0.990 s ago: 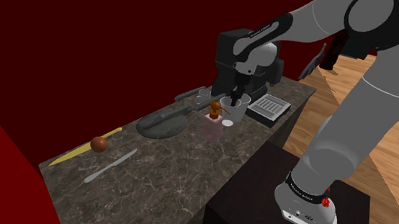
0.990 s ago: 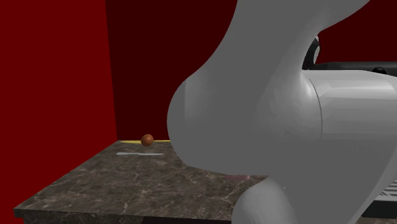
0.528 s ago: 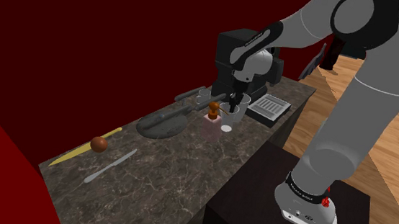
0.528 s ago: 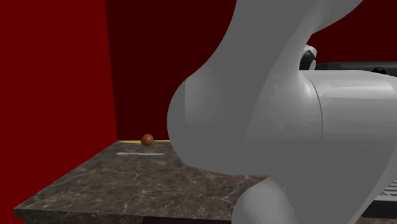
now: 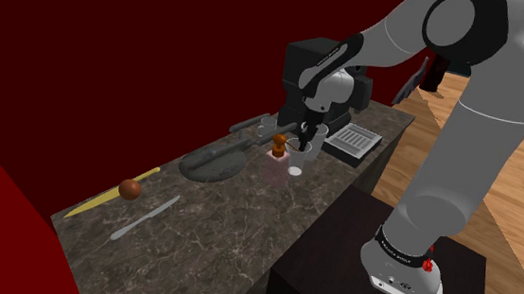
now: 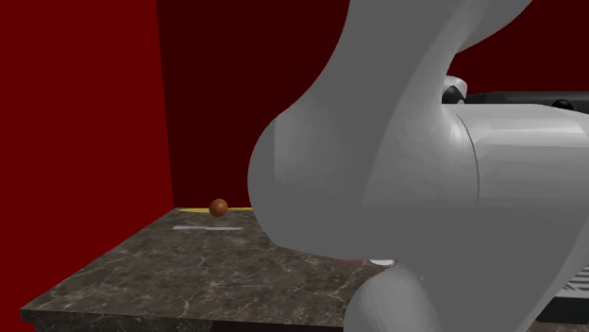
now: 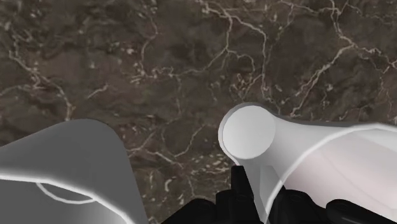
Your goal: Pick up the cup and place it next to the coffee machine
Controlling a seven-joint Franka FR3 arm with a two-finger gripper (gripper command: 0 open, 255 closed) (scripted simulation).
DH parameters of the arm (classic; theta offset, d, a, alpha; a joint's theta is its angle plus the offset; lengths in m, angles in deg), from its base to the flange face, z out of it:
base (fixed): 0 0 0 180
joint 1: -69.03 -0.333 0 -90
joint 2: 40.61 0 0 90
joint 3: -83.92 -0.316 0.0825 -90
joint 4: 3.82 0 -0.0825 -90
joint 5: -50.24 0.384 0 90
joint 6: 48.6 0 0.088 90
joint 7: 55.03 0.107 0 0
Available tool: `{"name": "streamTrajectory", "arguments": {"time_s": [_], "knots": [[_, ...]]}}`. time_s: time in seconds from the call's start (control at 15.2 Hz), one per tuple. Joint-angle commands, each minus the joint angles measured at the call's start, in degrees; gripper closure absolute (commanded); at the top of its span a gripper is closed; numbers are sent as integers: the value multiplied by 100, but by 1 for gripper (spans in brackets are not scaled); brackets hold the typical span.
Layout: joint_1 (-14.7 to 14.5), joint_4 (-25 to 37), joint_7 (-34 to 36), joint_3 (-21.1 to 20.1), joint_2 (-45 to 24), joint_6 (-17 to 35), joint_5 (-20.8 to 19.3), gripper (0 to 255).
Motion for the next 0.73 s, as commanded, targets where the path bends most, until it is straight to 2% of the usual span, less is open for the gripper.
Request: {"name": "streamTrajectory", "arguments": {"time_s": [0.0,0.13,0.2,0.53,0.66], "knots": [[14,-37,-4,12,-64,4,1,255],[15,-37,-4,11,-63,4,1,255],[16,-63,-17,11,-62,26,7,0],[15,-38,-4,10,-64,5,1,0],[54,113,174,75,198,-356,-269,0]]}}
